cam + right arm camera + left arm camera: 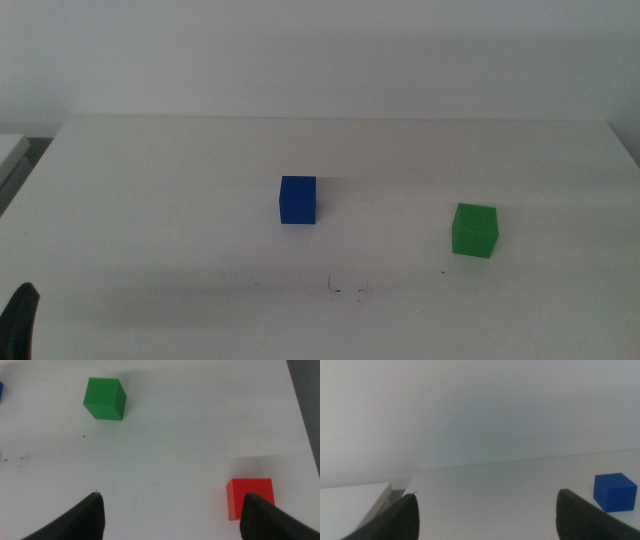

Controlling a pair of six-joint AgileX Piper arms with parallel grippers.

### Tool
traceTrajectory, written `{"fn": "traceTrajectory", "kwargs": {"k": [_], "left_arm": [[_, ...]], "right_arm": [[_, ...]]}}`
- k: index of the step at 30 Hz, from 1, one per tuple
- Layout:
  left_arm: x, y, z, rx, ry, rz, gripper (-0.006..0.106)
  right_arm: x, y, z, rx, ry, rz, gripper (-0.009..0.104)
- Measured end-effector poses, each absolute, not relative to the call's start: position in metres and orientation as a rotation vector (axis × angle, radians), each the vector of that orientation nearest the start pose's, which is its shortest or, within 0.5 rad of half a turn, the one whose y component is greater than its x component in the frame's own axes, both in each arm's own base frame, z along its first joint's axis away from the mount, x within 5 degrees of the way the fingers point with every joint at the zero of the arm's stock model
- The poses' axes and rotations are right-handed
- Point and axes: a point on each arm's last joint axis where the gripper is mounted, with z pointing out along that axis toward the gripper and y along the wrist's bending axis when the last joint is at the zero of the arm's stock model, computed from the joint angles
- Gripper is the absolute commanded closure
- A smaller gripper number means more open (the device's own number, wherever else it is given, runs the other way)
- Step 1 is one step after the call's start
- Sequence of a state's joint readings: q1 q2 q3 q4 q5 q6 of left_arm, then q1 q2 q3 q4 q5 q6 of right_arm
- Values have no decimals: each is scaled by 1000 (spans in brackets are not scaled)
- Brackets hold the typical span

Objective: Stack red cubes first, then green, then blue cubes in a specific spot.

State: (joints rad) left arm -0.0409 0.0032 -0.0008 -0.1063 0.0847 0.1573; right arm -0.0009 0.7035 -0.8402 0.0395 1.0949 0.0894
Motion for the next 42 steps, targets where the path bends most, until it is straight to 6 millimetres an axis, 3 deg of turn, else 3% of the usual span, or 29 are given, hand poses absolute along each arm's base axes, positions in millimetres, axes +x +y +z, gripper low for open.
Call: {"fn": "traceTrajectory", "kwargs": {"k": [13, 21, 30, 37, 42], "left_arm": [[57, -3, 206, 79, 1568, 1, 7], [57, -3, 206, 79, 1568, 1, 7], [57, -3, 206, 79, 1568, 1, 7], [57, -3, 206, 79, 1568, 1, 7], [57, -3, 206, 79, 1568, 1, 7]], "right_arm": [[110, 3, 358, 120, 2475, 84, 2], [141, 0, 364, 140, 2574, 47, 2], [186, -20, 332, 38, 2774, -216, 4], [204, -50, 306, 64, 2918, -165, 12], [216, -59, 278, 45, 3038, -65, 12]]}}
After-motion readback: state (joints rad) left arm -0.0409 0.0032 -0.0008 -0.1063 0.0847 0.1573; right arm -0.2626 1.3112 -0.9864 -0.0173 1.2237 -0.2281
